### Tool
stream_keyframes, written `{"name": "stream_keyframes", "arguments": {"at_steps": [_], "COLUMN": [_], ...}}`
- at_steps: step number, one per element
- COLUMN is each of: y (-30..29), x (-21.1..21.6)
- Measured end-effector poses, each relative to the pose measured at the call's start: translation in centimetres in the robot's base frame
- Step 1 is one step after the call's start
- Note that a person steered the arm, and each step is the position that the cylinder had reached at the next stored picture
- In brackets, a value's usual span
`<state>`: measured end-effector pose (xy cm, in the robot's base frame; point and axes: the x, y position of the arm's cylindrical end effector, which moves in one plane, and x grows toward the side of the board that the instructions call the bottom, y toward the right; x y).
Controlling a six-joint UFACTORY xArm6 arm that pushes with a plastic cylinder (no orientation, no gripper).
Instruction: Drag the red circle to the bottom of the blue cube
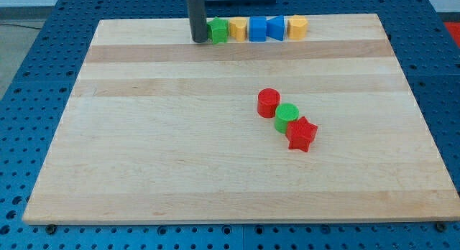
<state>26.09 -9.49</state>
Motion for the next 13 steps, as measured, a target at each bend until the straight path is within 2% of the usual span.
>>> {"name": "stream_keyframes", "arguments": {"at_steps": [1, 2, 4, 5, 6, 7, 8, 10, 12, 13], "y": [-3.2, -3.7, 3.9, 9.7, 15.0, 16.0, 15.7, 14.7, 12.2, 10.5], "x": [2.8, 7.7, 19.6, 21.2, 21.2, 21.2, 20.4, 13.6, 15.9, 14.6]}}
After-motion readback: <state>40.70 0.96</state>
